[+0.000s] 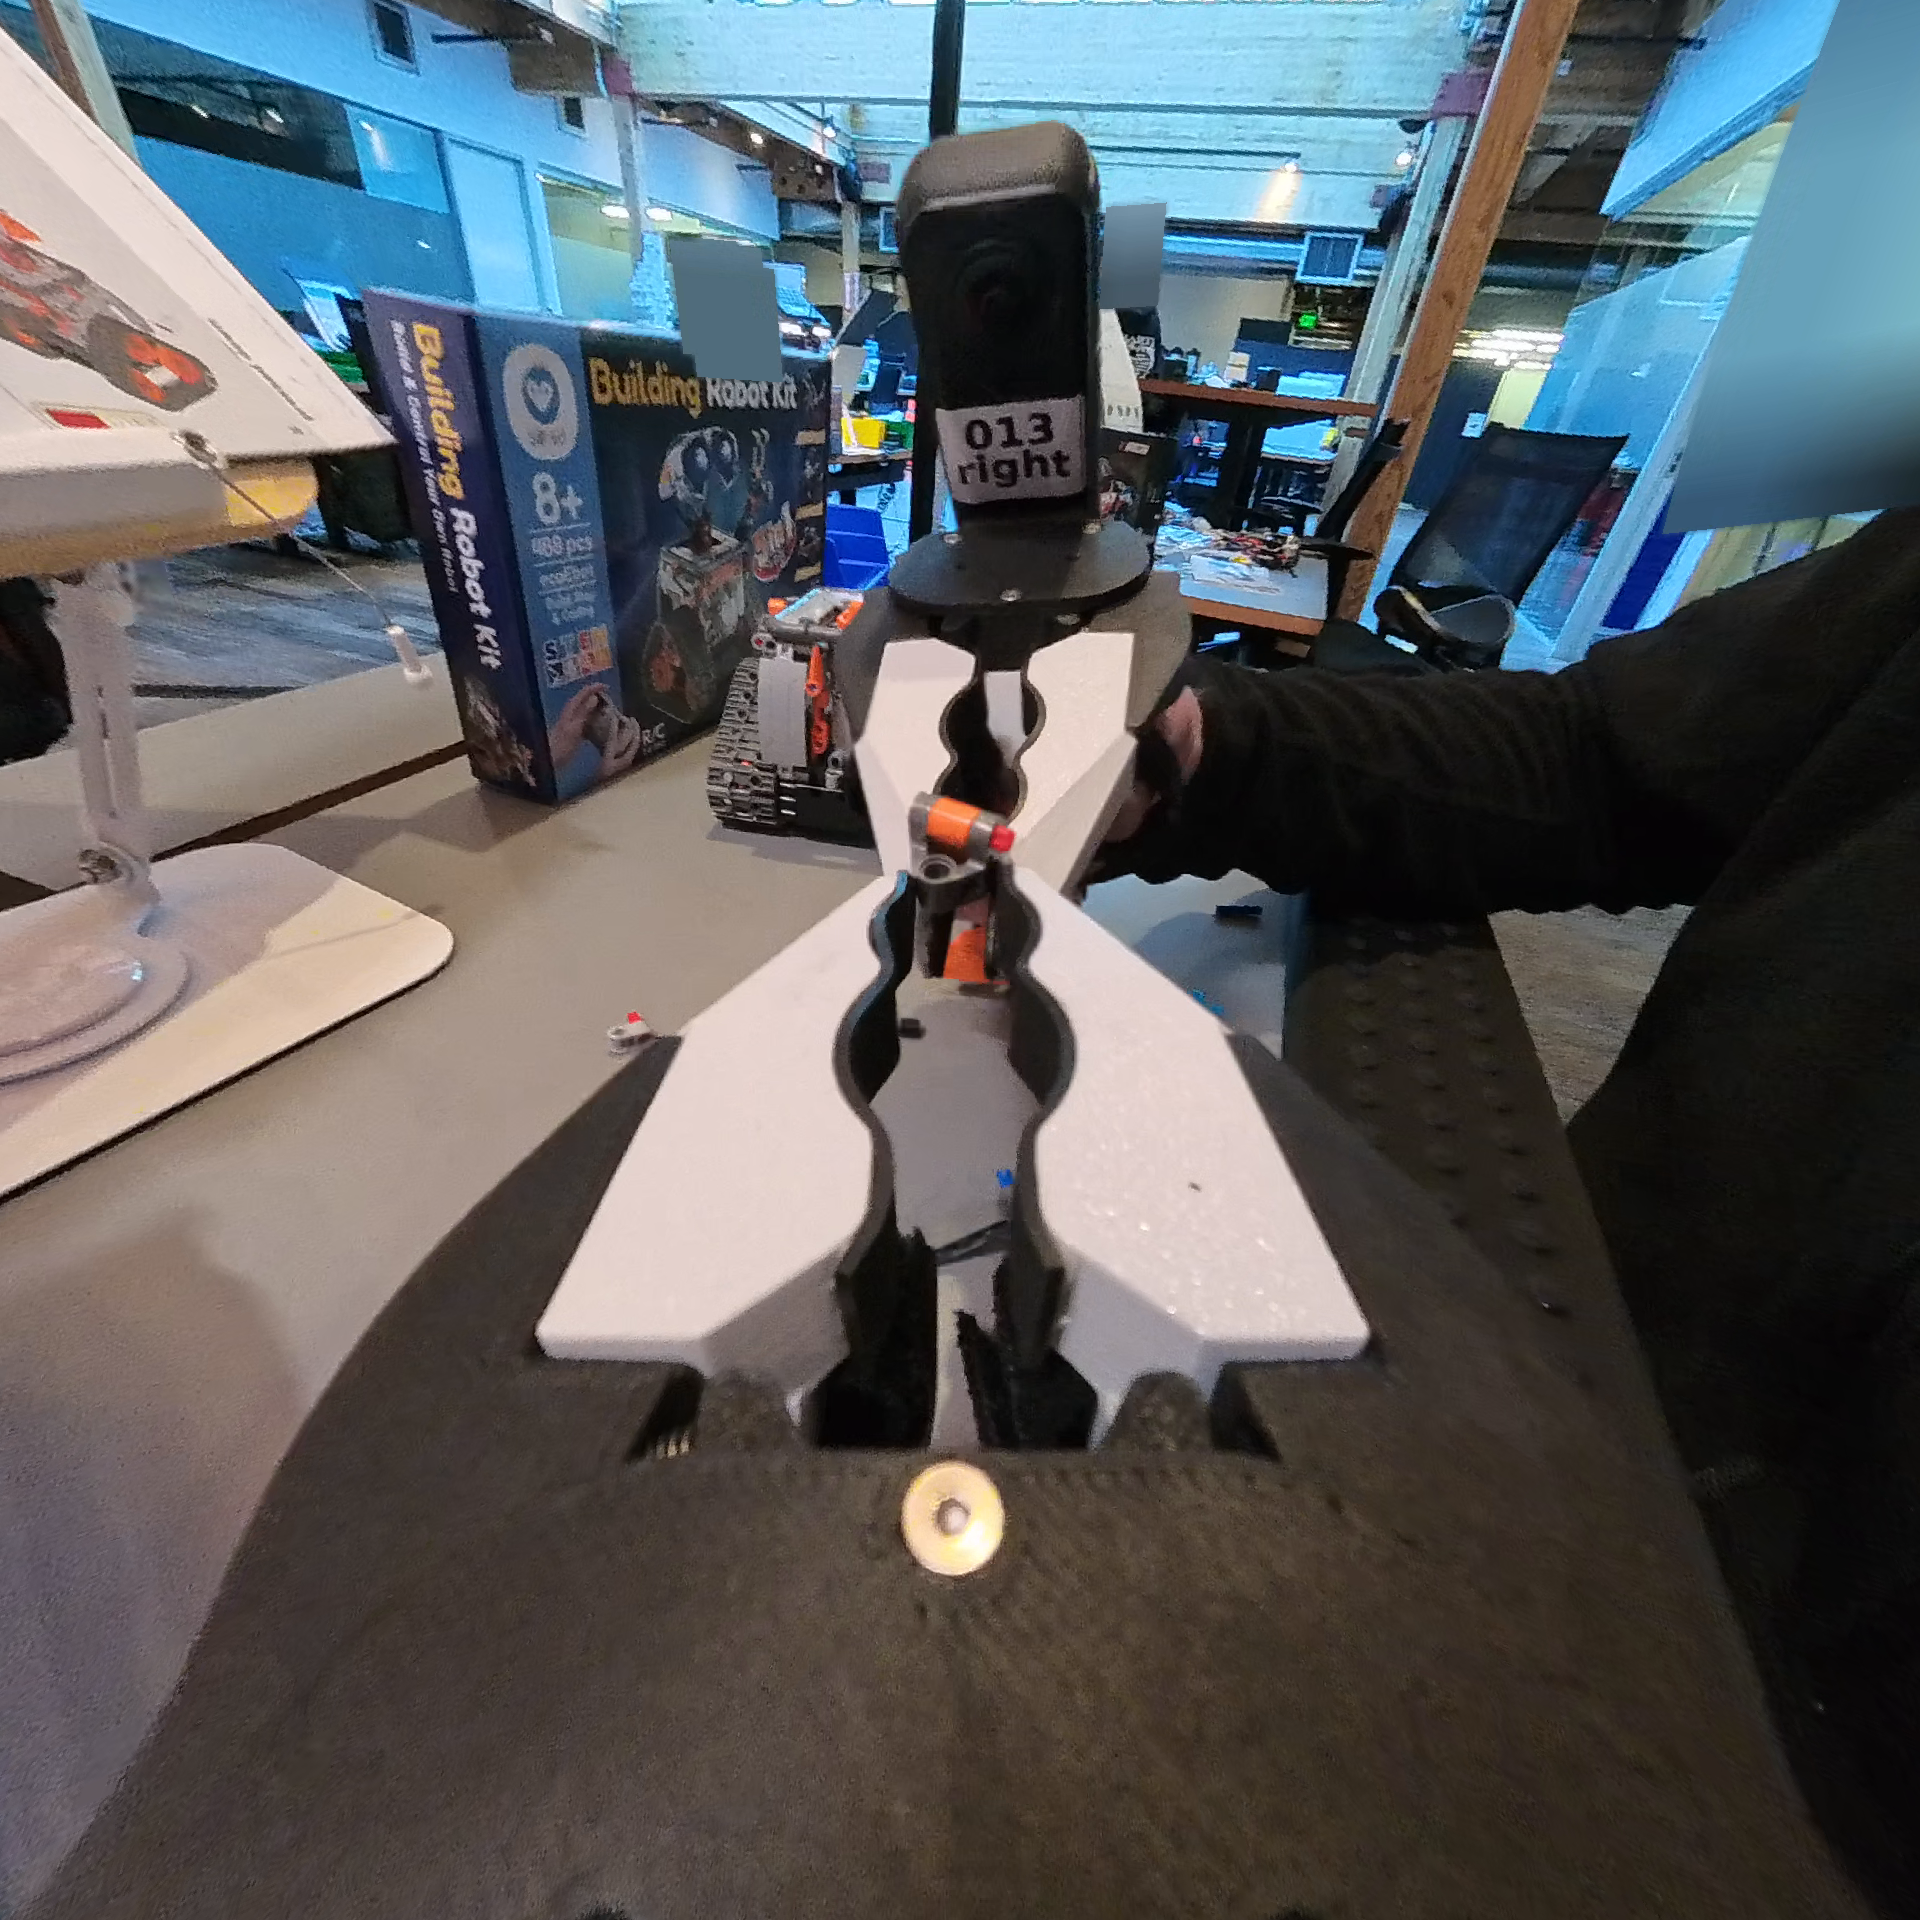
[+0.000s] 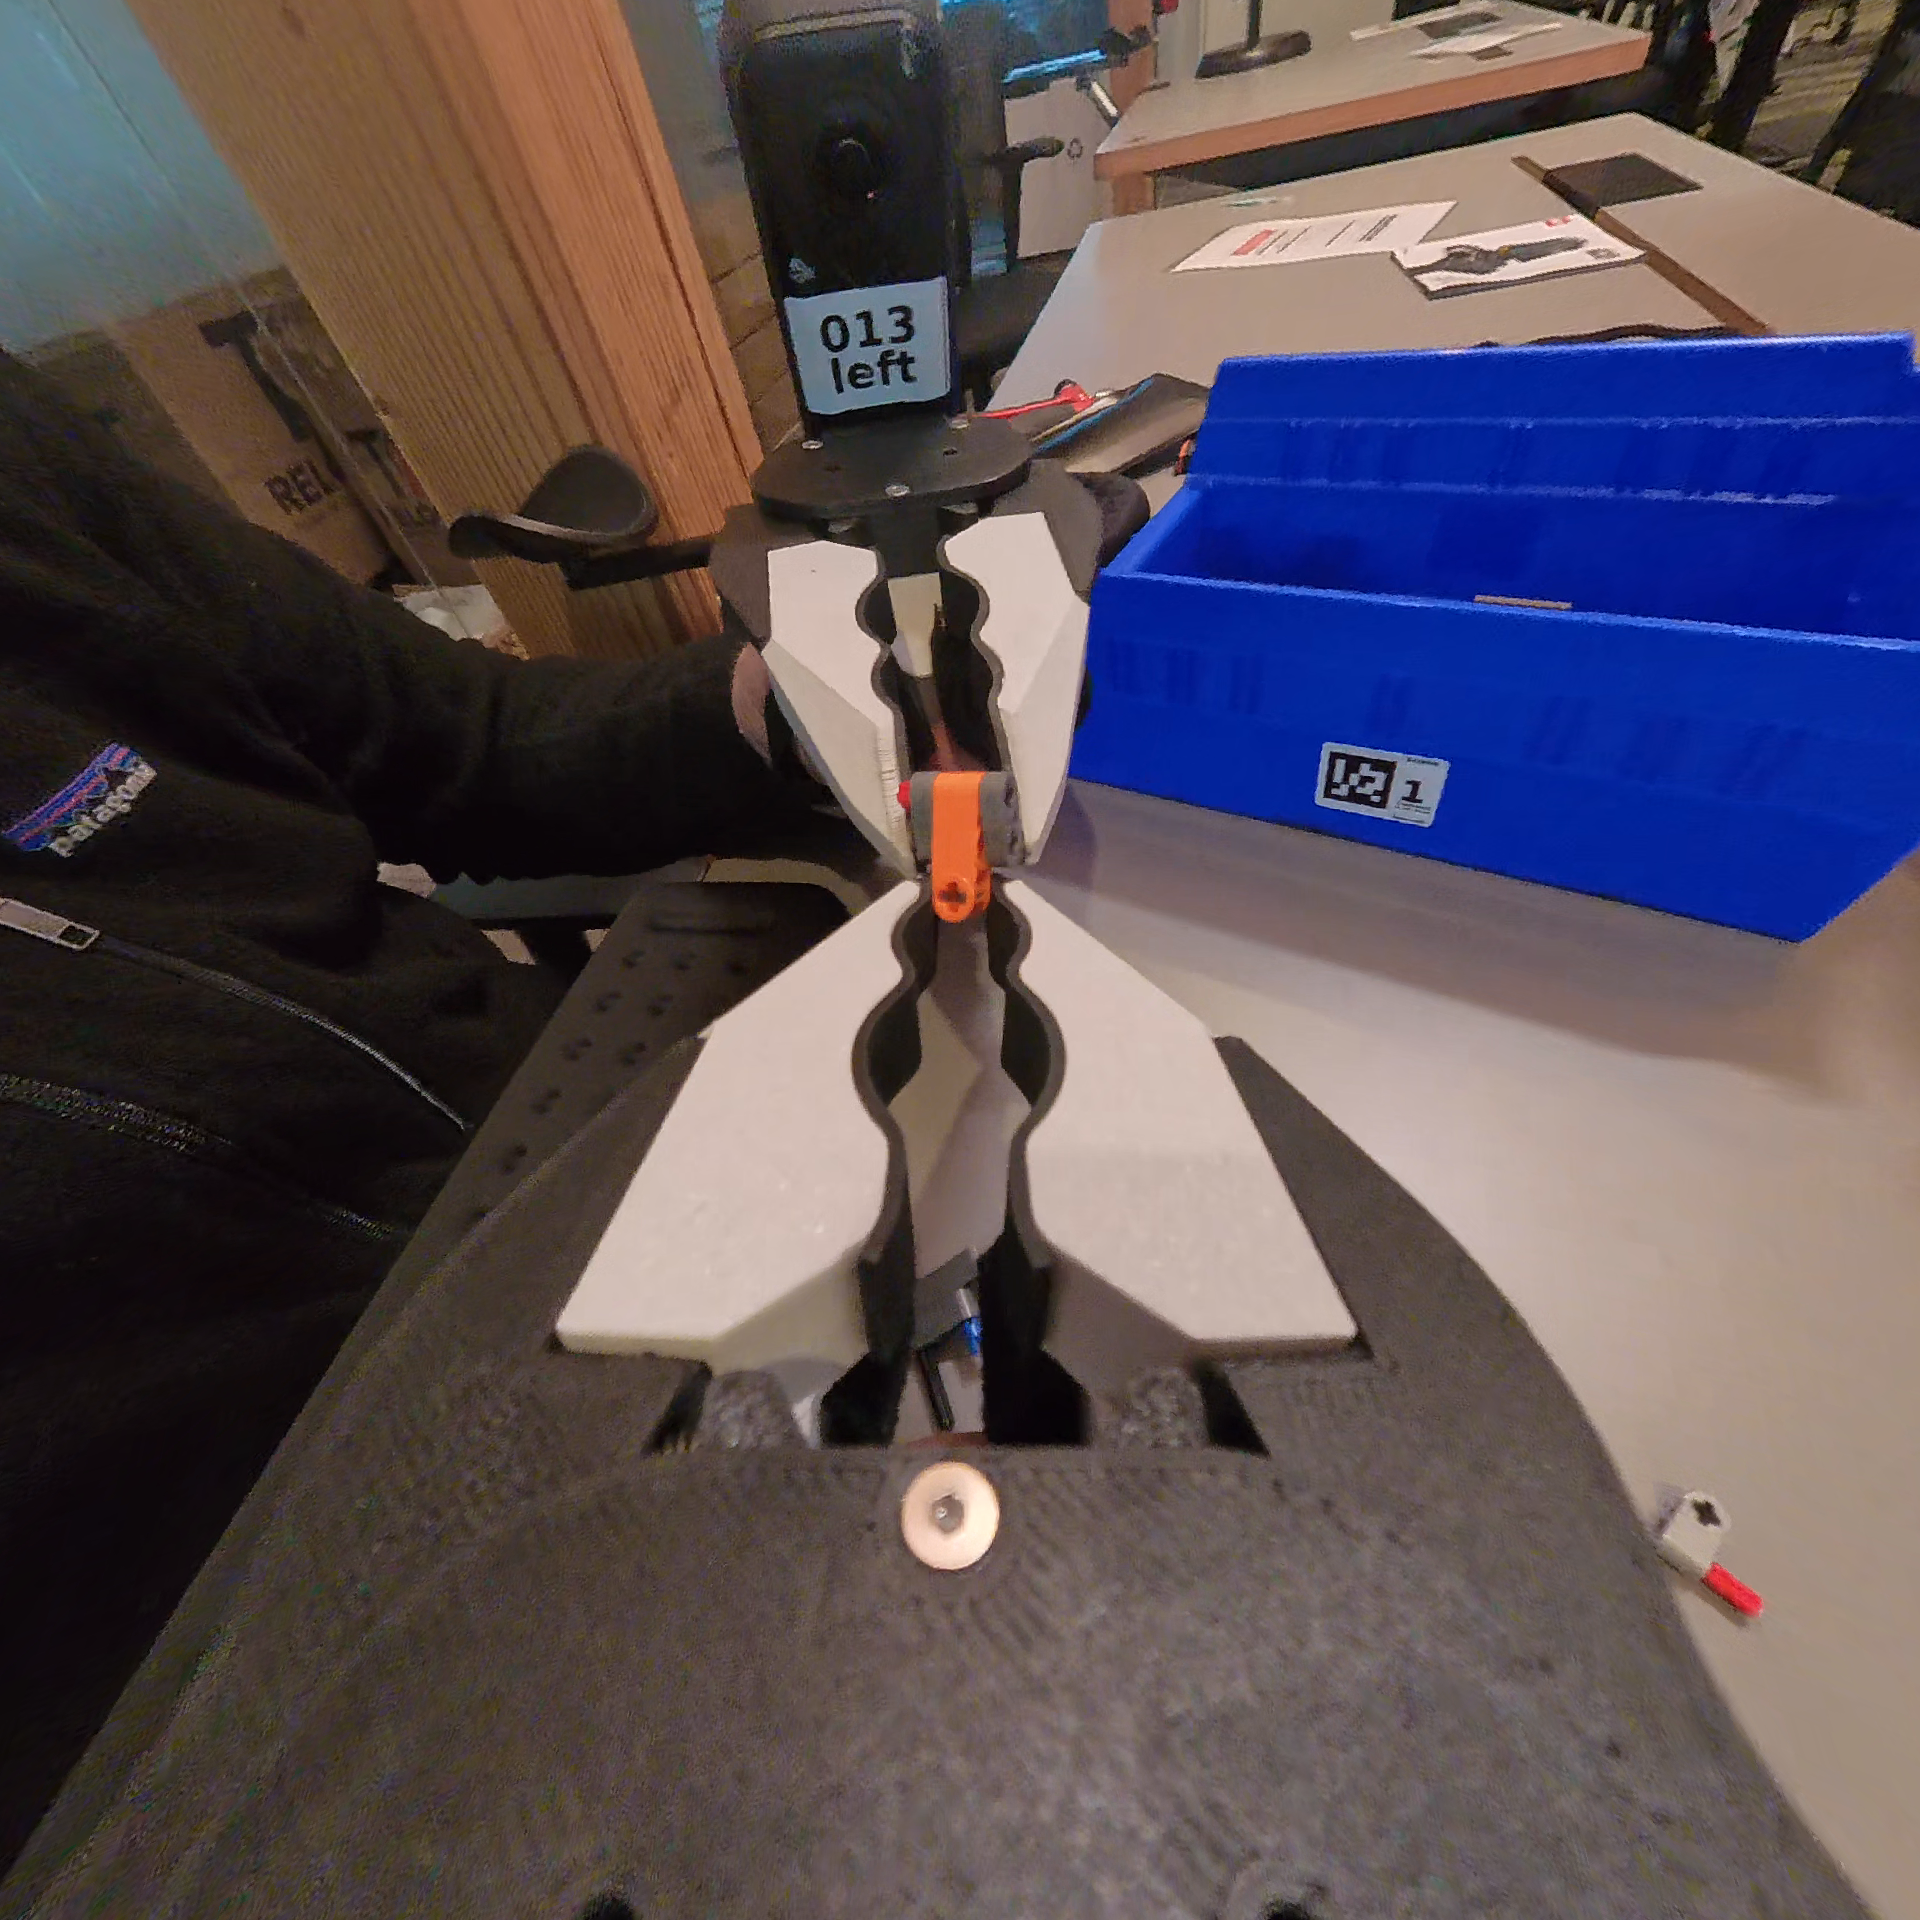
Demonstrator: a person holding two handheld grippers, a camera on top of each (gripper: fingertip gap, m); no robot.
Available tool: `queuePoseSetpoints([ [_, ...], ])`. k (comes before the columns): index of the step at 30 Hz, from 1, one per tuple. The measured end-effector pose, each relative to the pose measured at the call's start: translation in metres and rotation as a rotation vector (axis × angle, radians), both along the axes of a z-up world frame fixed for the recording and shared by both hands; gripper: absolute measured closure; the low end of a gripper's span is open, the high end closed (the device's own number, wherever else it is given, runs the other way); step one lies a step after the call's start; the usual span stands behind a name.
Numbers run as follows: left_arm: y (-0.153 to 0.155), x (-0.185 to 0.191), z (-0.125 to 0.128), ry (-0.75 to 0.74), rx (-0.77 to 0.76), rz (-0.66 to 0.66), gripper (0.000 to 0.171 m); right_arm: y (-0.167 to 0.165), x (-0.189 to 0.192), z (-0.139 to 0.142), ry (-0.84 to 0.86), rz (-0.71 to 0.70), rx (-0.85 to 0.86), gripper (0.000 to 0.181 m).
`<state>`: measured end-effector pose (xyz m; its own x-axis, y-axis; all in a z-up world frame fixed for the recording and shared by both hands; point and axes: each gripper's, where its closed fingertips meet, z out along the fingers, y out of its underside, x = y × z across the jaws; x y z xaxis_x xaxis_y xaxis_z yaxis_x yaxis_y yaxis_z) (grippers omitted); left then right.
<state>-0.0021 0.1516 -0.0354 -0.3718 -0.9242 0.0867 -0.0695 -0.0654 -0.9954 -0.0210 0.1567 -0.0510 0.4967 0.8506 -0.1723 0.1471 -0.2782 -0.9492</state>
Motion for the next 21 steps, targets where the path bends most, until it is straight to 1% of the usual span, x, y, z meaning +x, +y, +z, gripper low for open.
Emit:
queuePoseSetpoints([
  [7,0.012,0.005,0.007,0.005,-0.004,0.044,0.16,0.011,0.013,0.007,-0.02,-0.097,0.045,0.177],
  [11,0.015,0.009,0.012,0.008,-0.009,0.041,0.16,0.014,0.019,0.012,-0.019,-0.132,0.064,0.177],
  [14,0.018,0.012,0.015,-0.011,0.006,0.054,0.159,0.014,0.024,0.018,0.051,-0.126,0.037,0.178],
  [16,0.021,0.014,0.019,-0.026,0.036,0.079,0.16,0.014,0.028,0.023,0.136,-0.115,0.009,0.178],
  [17,0.02,0.014,0.021,-0.03,0.056,0.082,0.171,0.014,0.029,0.024,0.173,-0.107,-0.01,0.178],
  [21,0.023,0.016,0.027,-0.036,0.138,0.126,0.171,0.015,0.033,0.028,0.224,-0.097,-0.019,0.178],
])
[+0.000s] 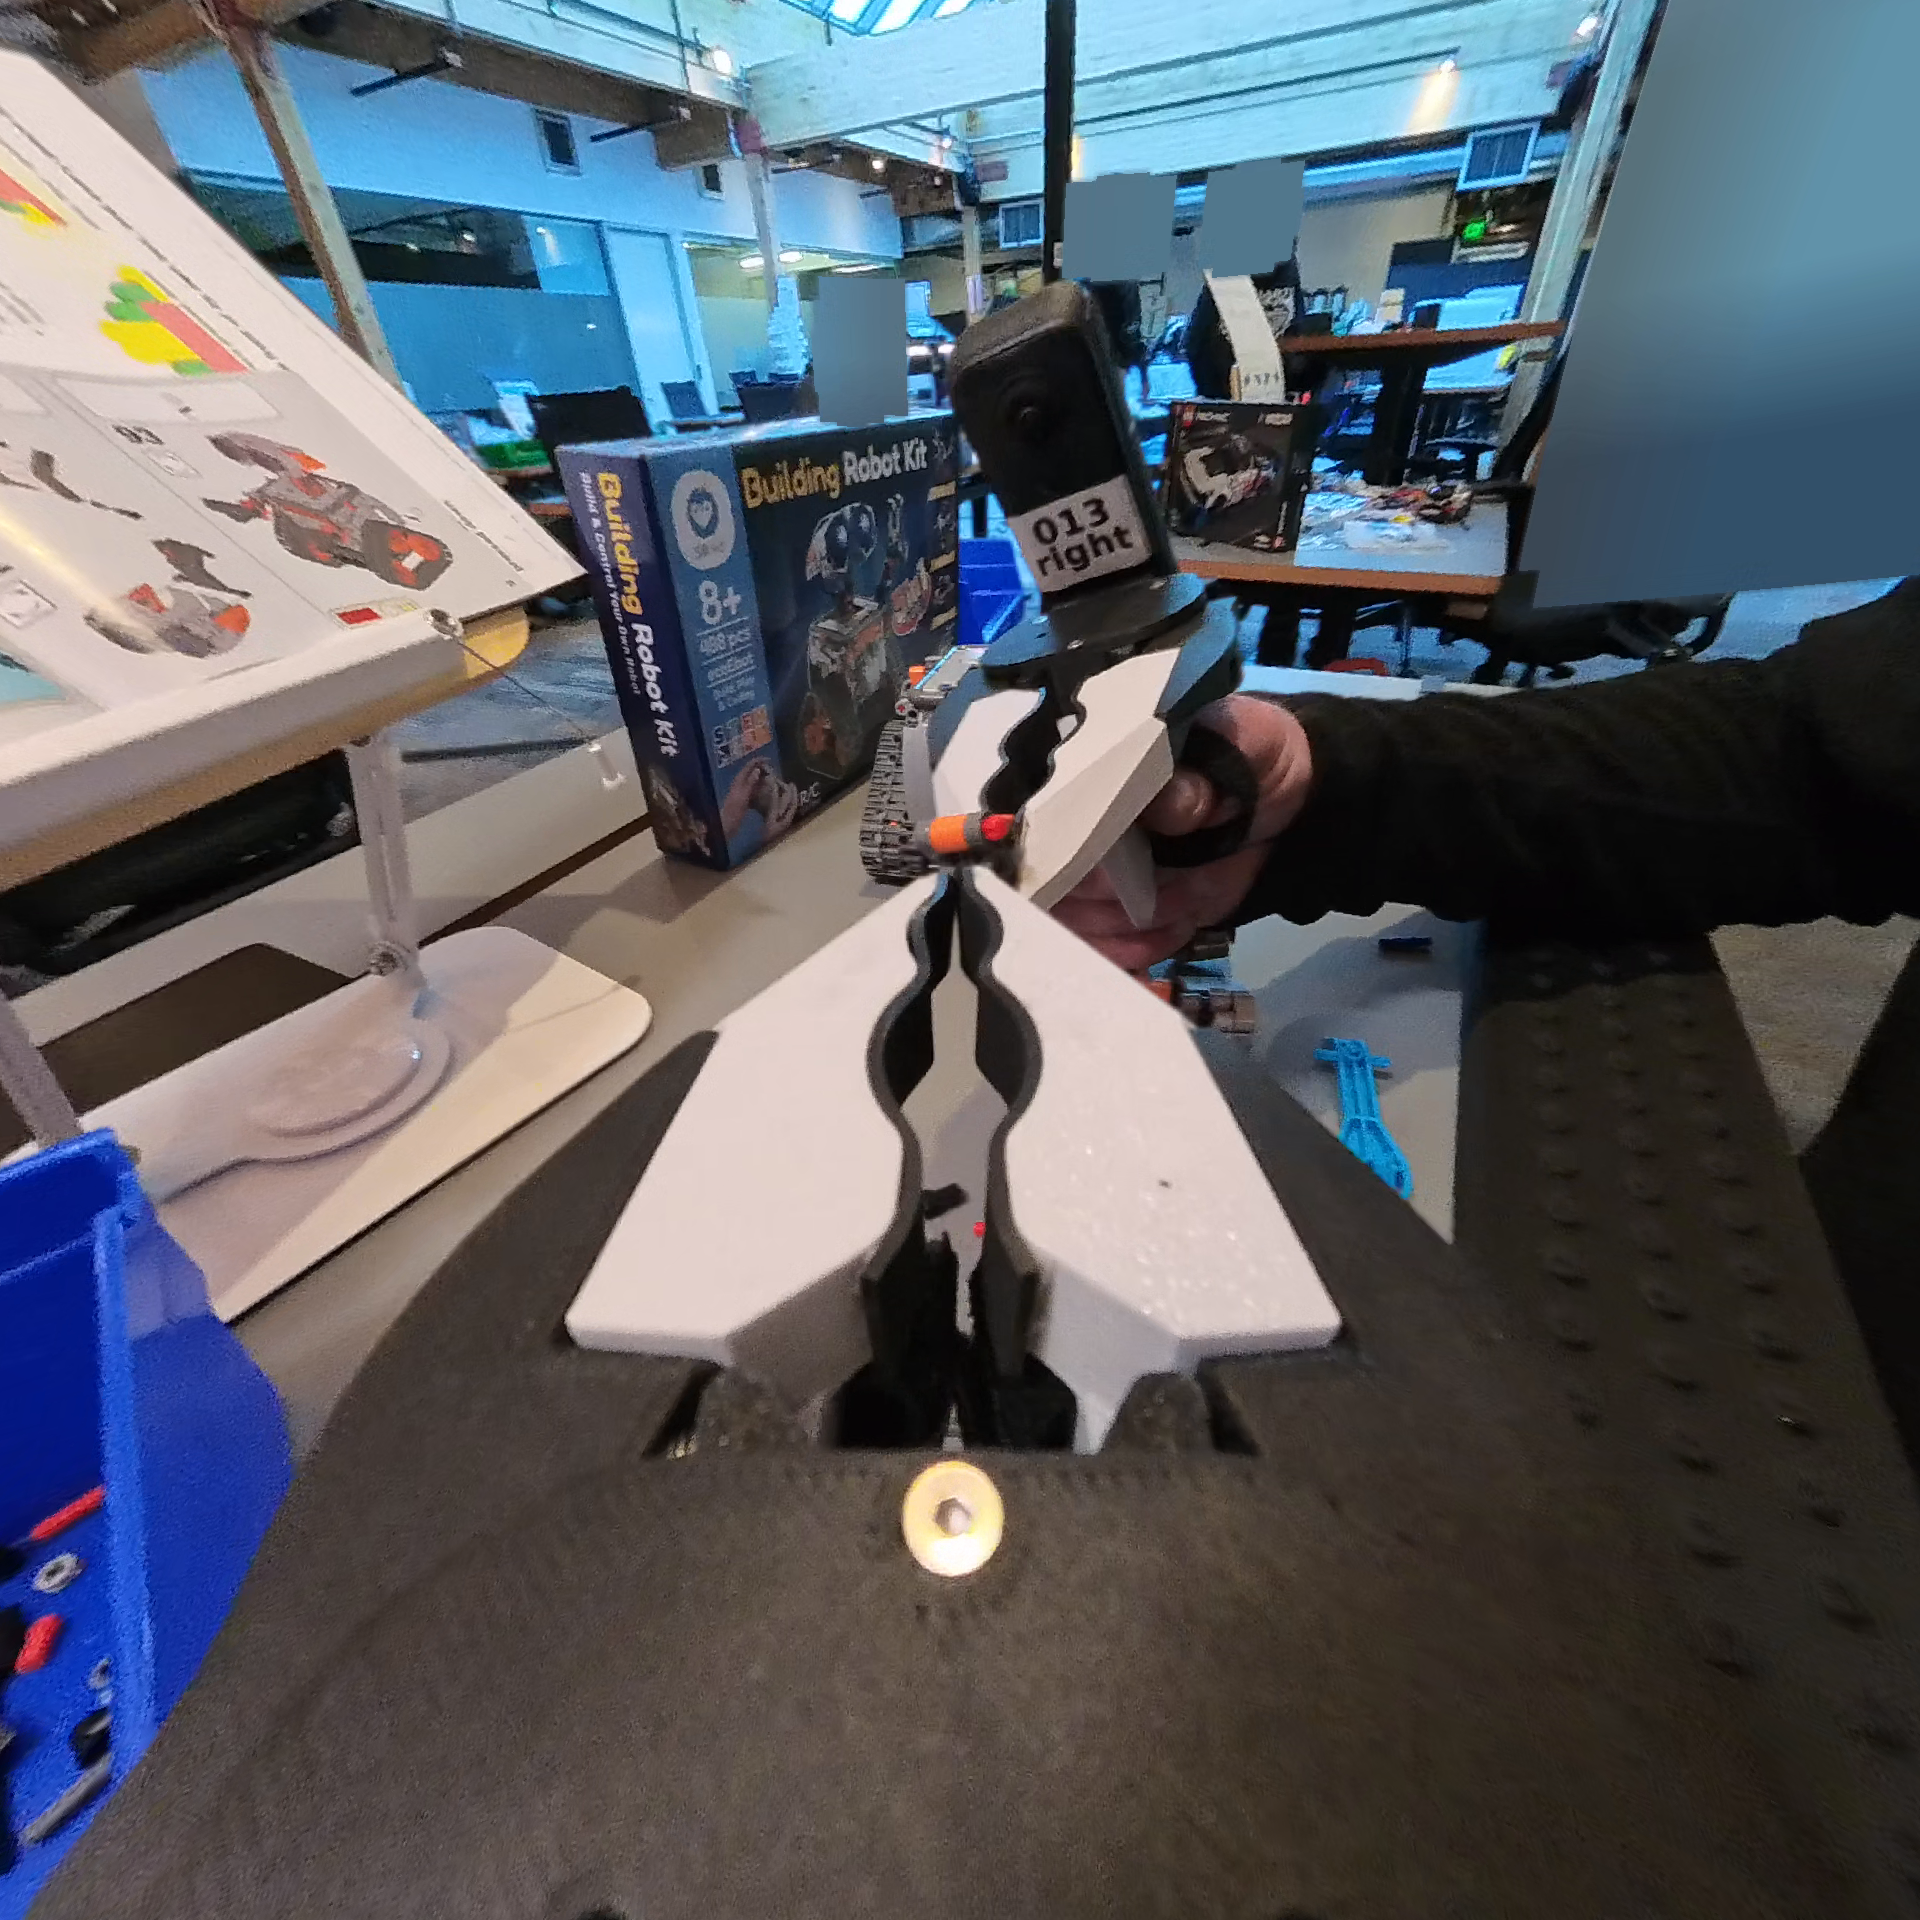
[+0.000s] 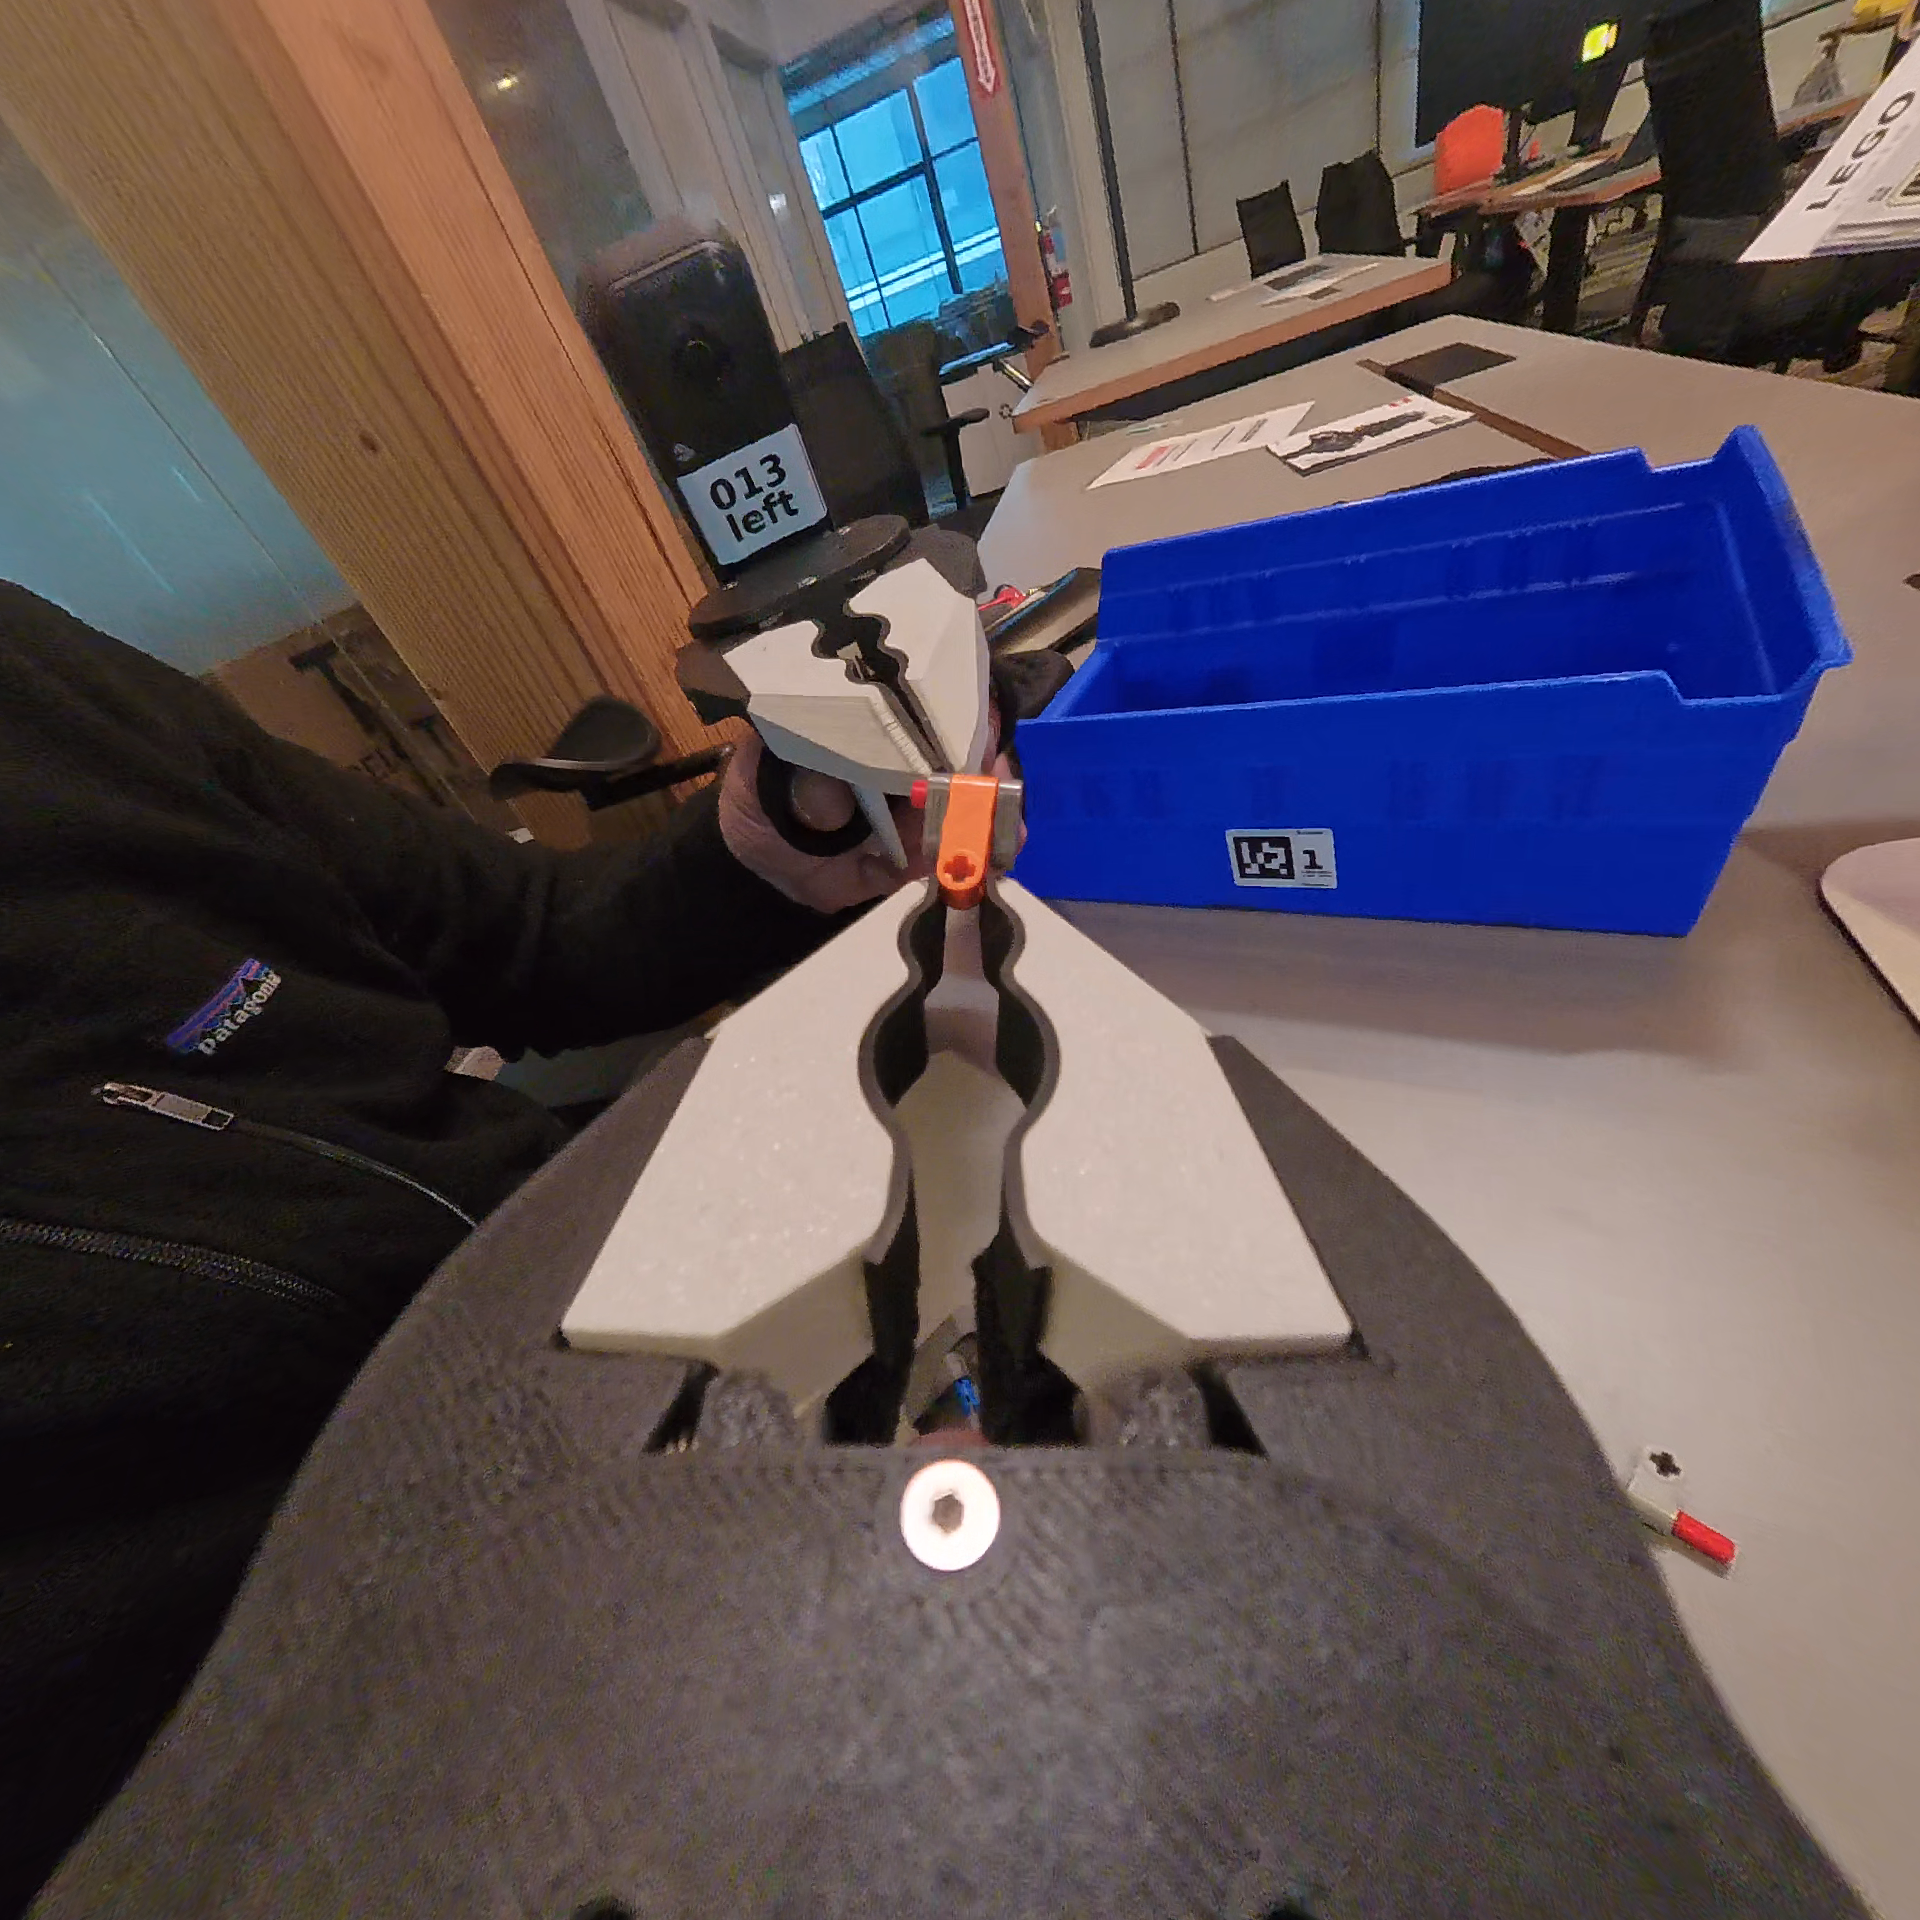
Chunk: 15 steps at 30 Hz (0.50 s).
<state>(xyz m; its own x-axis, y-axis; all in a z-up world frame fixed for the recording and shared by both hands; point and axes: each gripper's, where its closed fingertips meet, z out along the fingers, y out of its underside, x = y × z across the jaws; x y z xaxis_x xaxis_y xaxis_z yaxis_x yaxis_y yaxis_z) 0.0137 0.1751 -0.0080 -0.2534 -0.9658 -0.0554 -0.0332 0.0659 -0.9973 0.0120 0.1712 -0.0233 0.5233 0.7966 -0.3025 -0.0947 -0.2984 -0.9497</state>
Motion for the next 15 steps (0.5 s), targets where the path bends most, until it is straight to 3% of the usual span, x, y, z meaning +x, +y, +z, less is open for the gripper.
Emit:
queuePoseSetpoints([
  [2,0.001,0.0,0.001,-0.005,0.031,0.015,0.17,-0.001,0.001,0.002,0.008,0.003,0.003,0.178],
  [5,0.005,0.004,-0.005,0.032,0.09,0.039,0.147,-0.002,0.003,0.004,0.024,0.009,-0.001,0.178],
  [7,0.001,0.006,-0.009,0.05,0.108,0.014,0.141,-0.003,0.003,0.007,0.055,0.026,-0.007,0.178],
  [11,-0.008,0.01,-0.014,0.053,0.165,-0.032,0.151,-0.01,-0.003,0.006,0.094,0.1,-0.038,0.178],
  [15,-0.015,0.006,-0.013,0.013,0.353,-0.013,0.158,-0.014,-0.005,0.005,0.103,0.143,-0.066,0.179],
])
